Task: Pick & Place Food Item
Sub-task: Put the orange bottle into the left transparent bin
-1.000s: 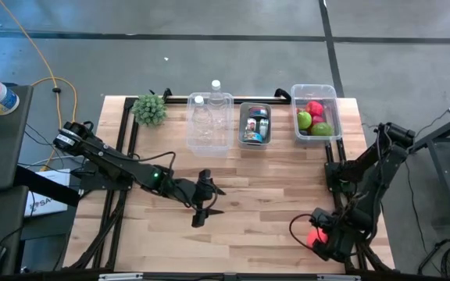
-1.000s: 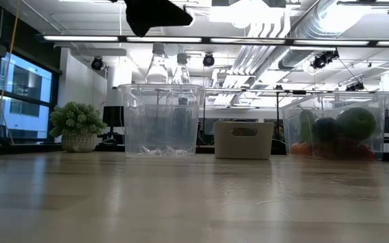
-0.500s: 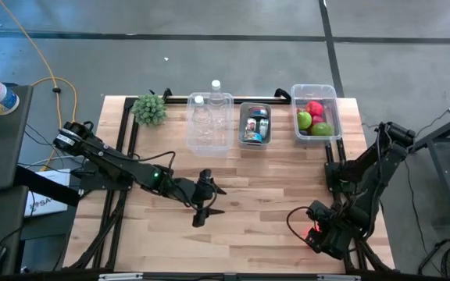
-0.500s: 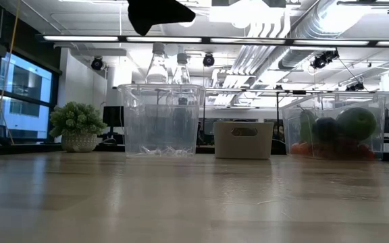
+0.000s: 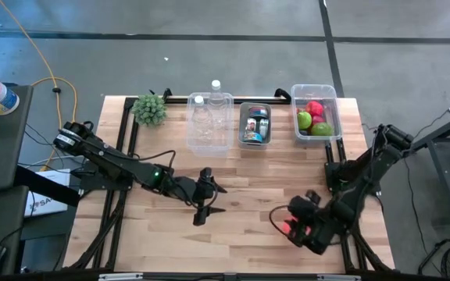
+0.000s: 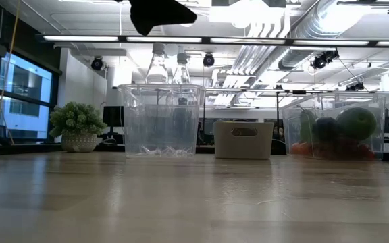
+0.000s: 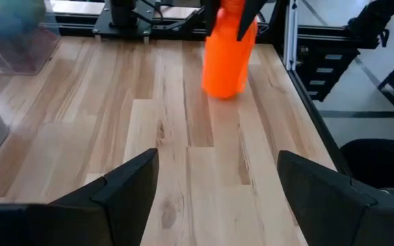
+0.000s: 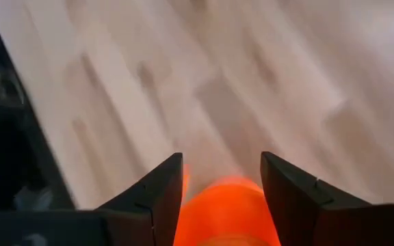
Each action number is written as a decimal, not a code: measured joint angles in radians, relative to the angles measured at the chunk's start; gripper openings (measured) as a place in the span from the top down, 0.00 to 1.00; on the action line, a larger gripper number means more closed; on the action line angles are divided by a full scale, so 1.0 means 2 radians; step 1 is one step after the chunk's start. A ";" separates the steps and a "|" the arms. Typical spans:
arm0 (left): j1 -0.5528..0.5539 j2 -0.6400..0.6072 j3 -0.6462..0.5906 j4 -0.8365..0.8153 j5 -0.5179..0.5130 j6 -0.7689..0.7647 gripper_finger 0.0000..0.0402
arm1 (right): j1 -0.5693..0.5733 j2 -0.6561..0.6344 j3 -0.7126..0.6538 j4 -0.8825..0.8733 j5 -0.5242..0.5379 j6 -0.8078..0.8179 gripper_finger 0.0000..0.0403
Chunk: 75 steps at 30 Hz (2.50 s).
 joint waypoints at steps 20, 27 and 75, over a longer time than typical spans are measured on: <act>0.006 0.083 0.000 0.032 -0.053 0.085 0.28 | -0.091 -0.004 0.004 0.271 0.183 -0.344 0.59; 0.013 0.115 0.000 0.093 -0.091 0.130 0.28 | -0.099 -0.004 0.004 0.315 0.183 -0.401 0.59; 0.005 0.188 0.000 0.304 -0.080 0.208 0.02 | -0.189 0.051 0.005 0.410 0.072 -0.487 0.59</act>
